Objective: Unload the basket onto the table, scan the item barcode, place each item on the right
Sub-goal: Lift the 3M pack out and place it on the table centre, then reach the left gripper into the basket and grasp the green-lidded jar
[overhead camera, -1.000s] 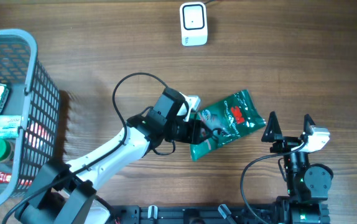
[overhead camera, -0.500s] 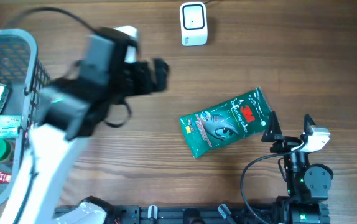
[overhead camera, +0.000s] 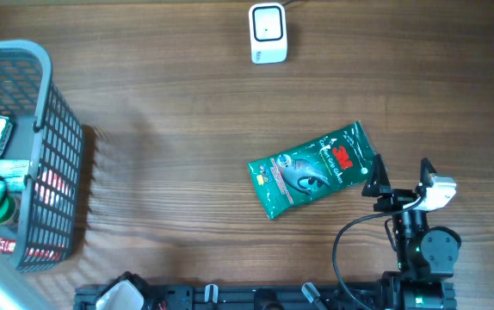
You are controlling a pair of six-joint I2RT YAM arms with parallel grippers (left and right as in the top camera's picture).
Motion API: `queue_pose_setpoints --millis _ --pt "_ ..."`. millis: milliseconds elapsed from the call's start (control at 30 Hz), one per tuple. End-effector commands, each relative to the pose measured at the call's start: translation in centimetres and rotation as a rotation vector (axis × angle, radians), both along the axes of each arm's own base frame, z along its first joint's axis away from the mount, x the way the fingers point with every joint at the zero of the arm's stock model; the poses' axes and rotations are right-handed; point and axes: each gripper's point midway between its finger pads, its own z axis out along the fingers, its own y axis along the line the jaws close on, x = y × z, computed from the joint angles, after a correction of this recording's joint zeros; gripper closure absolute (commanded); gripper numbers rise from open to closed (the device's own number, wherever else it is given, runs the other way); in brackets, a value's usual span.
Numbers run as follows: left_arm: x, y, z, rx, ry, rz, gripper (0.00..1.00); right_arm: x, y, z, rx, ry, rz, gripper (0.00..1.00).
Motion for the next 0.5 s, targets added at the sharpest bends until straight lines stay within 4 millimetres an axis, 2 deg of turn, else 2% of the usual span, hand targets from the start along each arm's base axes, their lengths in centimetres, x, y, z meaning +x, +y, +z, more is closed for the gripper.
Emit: queue_pose_setpoints --millis 0,167,333,467 --pt "-0.8 3.3 -4.5 -0.161 0.099 0.157 0.00 0.0 0.2 0.2 0.008 -0.008 0.011 0.00" --pt "-0.8 6.6 -11.7 -0.347 0.258 0.263 0.00 0.0 0.2 0.2 0.009 -0.008 0.011 0.00" --pt "-1.3 8.3 -16.5 -0.457 0.364 0.306 0.00 0.0 0.2 0.2 0.009 -0.008 0.011 0.00" --pt "-1.3 9.0 -19.4 -0.474 0.406 0.317 0.00 0.0 0.2 0.2 0.009 -0.008 0.011 0.00"
